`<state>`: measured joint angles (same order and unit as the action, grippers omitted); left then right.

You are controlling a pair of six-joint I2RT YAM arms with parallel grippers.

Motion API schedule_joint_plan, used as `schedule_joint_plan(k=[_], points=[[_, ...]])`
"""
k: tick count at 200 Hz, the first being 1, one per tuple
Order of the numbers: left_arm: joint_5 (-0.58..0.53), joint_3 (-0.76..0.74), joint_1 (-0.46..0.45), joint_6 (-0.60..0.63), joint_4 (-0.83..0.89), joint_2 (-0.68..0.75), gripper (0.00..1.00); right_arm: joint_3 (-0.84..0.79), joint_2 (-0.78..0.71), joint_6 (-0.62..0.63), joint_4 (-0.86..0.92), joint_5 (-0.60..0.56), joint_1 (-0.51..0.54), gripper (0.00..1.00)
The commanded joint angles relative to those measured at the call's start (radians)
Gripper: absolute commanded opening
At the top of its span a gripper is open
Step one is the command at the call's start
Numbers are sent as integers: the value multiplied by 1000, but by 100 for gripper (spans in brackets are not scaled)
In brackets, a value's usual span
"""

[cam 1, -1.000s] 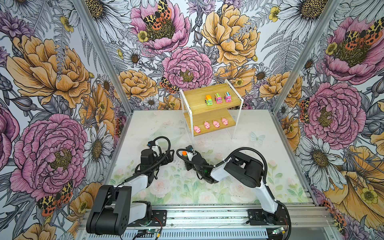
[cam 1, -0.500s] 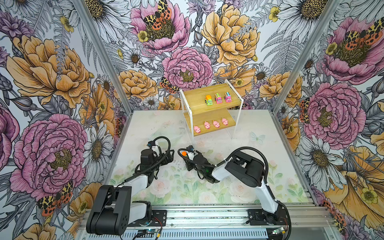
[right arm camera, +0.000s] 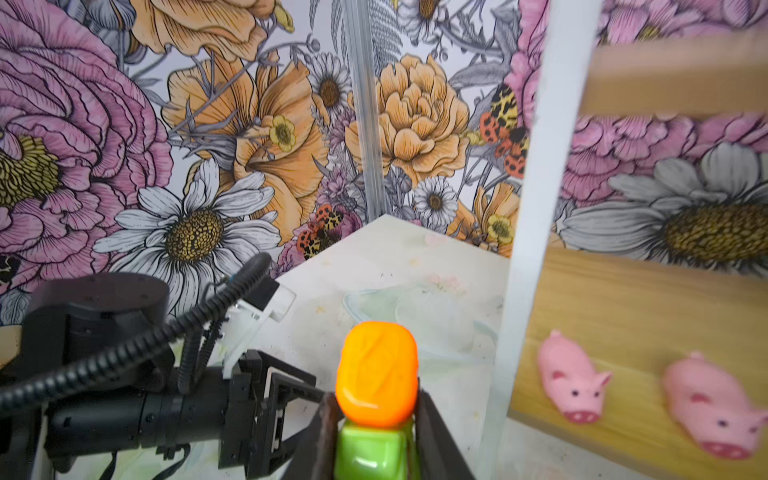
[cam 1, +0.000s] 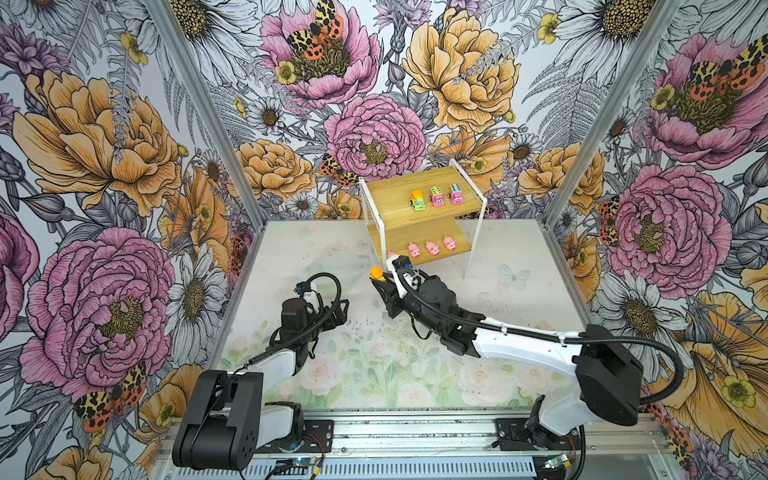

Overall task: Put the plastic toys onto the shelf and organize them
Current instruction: 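Lift the last green truck with the right gripper to the upper shelf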

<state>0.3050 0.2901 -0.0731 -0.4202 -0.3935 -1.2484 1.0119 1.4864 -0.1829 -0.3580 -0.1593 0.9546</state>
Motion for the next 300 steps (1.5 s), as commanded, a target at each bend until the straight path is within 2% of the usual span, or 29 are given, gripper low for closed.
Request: schedule_joint_plan(k=[1, 27, 56, 83, 116, 159, 300], points=[[24, 14, 15, -8, -31, -1, 99, 111, -76, 74, 260, -65, -20, 17], [25, 12, 15, -7, -32, 0, 99, 270, -96, 98, 405, -109, -55, 18], [25, 13, 15, -7, -32, -1, 99, 400, -67, 99, 433, -106, -111, 18], [23, 12, 14, -9, -32, 1, 99, 558, 29, 83, 502, -138, -156, 18], [22, 11, 14, -9, -32, 2, 99, 714, 159, 62, 568, -158, -156, 18], [23, 11, 15, -9, -33, 3, 99, 853, 292, 24, 638, -175, -191, 19], [24, 9, 16, -8, -33, 4, 99, 885, 343, -42, 663, -145, -205, 19]])
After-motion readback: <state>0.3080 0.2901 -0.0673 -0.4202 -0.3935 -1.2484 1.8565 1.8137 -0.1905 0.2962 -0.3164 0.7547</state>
